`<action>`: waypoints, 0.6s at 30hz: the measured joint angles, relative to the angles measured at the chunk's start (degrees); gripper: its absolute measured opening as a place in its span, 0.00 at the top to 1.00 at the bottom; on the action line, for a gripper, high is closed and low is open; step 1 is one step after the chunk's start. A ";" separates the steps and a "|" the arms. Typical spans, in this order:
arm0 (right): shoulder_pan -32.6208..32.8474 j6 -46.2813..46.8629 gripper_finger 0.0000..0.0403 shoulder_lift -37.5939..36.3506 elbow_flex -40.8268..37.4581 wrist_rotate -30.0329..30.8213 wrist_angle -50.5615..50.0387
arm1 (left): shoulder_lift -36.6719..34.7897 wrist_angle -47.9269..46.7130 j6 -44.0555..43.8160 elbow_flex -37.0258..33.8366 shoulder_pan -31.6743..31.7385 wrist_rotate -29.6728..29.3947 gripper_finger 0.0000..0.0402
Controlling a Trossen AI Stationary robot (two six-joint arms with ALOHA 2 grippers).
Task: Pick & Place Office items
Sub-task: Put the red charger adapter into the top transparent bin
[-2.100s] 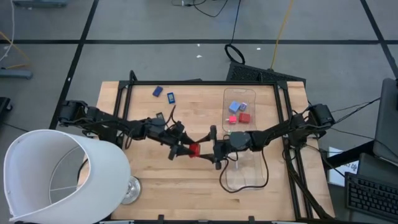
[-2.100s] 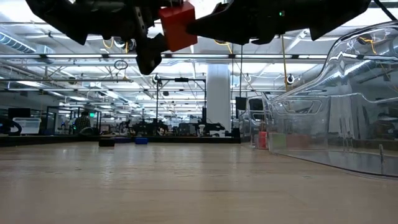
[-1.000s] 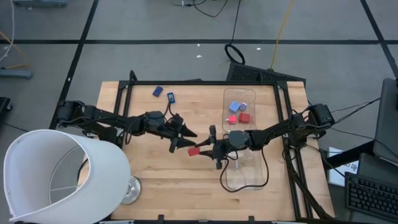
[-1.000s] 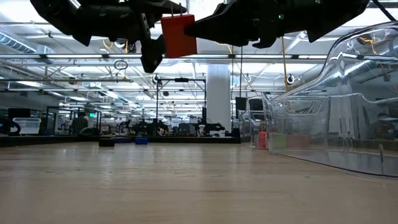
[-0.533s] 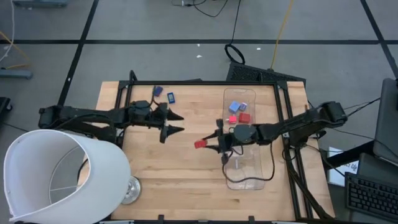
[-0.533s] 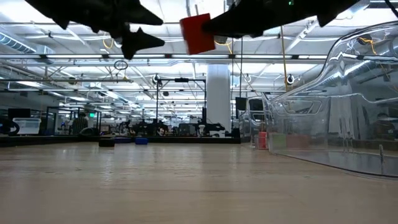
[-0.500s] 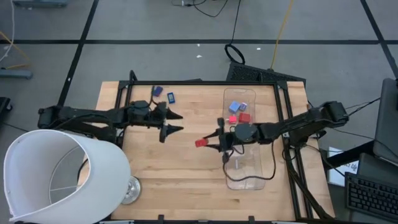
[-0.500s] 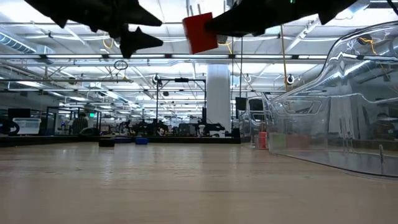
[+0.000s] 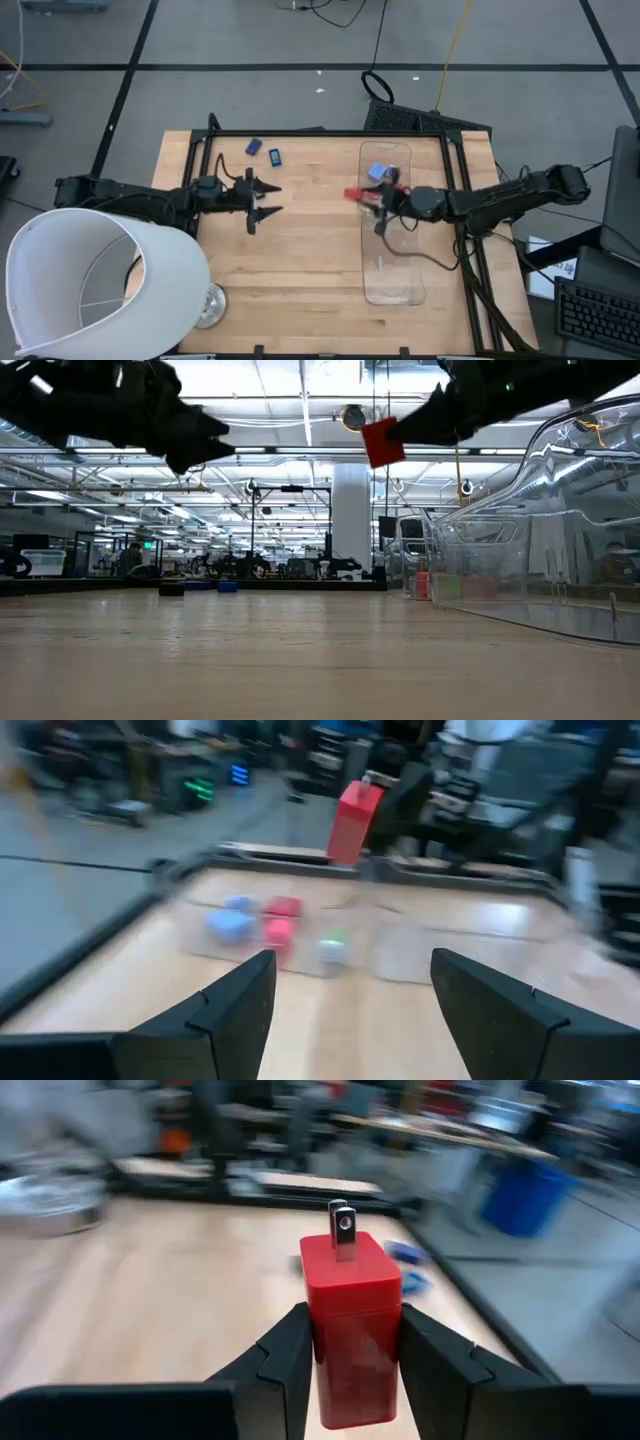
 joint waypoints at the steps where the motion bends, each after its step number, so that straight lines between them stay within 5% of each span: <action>1: -0.52 1.16 0.72 -1.25 -0.91 2.37 -0.39 | 0.00 1.55 0.03 -1.00 0.26 -2.32 0.33; 8: -5.54 10.01 0.72 -5.10 -2.90 14.26 -11.50 | 0.02 2.54 -7.82 -3.32 1.66 -19.20 0.33; 18: -13.86 19.89 0.72 -3.67 -2.94 11.85 -23.61 | 0.04 2.26 -12.69 -3.32 1.56 -21.52 0.33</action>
